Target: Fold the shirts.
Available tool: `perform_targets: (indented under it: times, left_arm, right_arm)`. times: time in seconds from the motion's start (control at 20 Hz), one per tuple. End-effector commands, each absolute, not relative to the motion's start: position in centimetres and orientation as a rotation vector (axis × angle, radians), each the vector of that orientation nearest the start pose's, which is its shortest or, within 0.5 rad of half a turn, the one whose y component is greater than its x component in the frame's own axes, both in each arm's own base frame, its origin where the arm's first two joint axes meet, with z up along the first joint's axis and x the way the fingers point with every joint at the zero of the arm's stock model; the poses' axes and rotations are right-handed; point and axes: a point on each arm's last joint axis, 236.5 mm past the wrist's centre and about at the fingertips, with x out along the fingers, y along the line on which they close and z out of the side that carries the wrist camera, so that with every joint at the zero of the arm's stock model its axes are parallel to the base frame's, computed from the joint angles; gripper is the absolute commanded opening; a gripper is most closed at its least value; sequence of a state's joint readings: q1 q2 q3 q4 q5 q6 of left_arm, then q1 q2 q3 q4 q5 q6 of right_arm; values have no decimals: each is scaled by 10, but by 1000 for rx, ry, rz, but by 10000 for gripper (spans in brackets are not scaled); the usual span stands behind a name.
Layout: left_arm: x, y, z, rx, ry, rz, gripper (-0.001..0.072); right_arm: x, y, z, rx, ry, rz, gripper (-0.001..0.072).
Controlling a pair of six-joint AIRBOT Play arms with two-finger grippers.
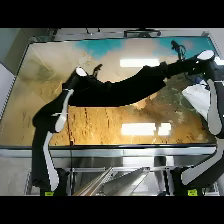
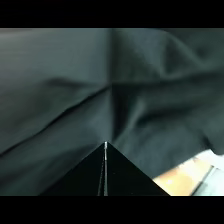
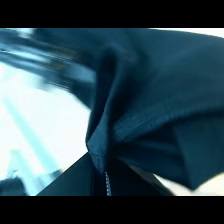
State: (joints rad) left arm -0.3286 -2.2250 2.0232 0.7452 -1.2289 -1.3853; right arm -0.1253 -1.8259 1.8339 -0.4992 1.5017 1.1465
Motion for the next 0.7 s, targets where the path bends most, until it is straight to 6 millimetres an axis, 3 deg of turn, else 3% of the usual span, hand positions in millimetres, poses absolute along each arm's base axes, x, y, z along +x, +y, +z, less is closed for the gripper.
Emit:
perform_targets:
  times: [0.0, 0.15, 0.25, 0.3, 0.45, 0.55, 0.65]
  left_arm:
    - [460, -424, -94, -507, 1381, -919, -3]
    - [460, -449, -74, -693, 1342, -965, -3]
    - [462, -446, -31, -798, 1292, -1072, -3]
    - [464, -435, 0, -838, 1267, -1136, -4]
    - [472, -361, 103, -808, 1152, -1260, -6]
    - [483, -297, 167, -772, 1020, -1242, -5]
    - [491, -237, 219, -757, 882, -1175, -4]
  right_arm:
    - [473, 162, 164, 546, 1000, 1026, 20]
    - [471, 162, 175, 530, 979, 1029, 20]
    - [470, 165, 175, 543, 993, 1026, 20]
    - [469, 169, 175, 543, 993, 1029, 20]
    - [478, 199, 179, 543, 953, 1027, 21]
    - [488, 244, 181, 542, 897, 1029, 21]
    - [494, 307, 171, 549, 856, 1039, 21]
